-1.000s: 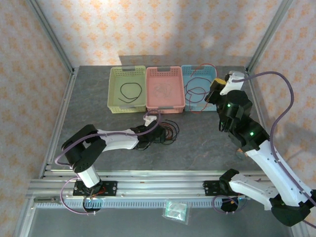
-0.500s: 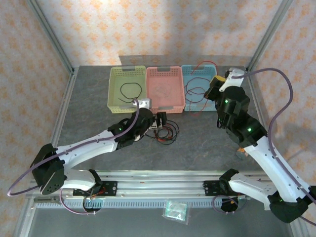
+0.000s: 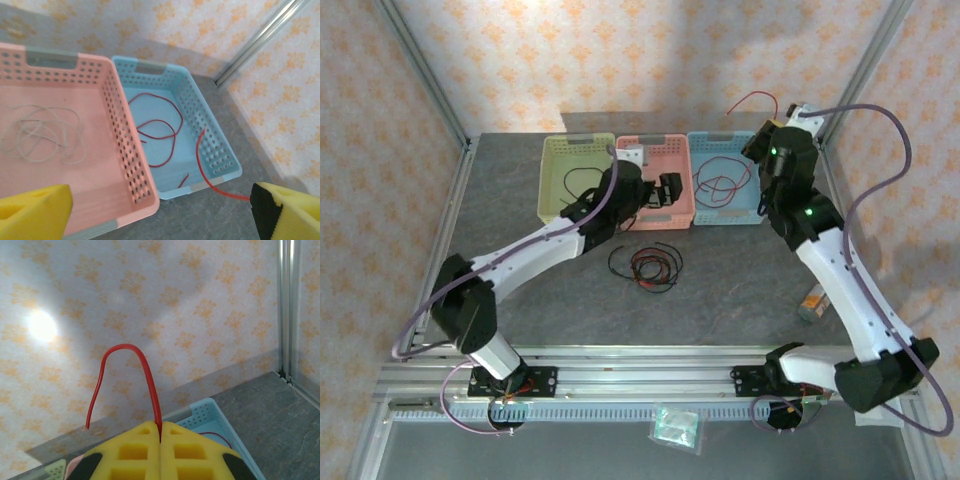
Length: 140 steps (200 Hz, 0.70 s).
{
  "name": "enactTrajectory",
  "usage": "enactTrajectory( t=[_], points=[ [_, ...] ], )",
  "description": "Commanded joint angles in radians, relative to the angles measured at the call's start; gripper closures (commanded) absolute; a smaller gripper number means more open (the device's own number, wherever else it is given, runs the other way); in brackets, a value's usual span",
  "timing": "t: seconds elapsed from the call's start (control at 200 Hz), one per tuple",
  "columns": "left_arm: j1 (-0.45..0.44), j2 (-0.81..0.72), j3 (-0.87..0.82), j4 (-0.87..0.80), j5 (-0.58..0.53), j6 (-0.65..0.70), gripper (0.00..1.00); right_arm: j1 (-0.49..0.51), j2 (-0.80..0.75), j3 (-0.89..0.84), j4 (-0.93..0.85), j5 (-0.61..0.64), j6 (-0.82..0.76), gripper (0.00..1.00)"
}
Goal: Untangle the cables
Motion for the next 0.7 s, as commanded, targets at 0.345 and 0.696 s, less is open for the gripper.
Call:
enactTrajectory(
  t=[0.345,0.696],
  points=[
    [0.005,0.356,0.433,-0.100,0.108,0.026,0.06,-0.185,0.274,0.094,0.190,-0.221,0.076,1.00],
    [0.003,0.492,0.613,-0.200,0.117,0.027,0.04,-0.256,0.506,0.202,0.203,-0.429,0.178,1.00]
  ],
)
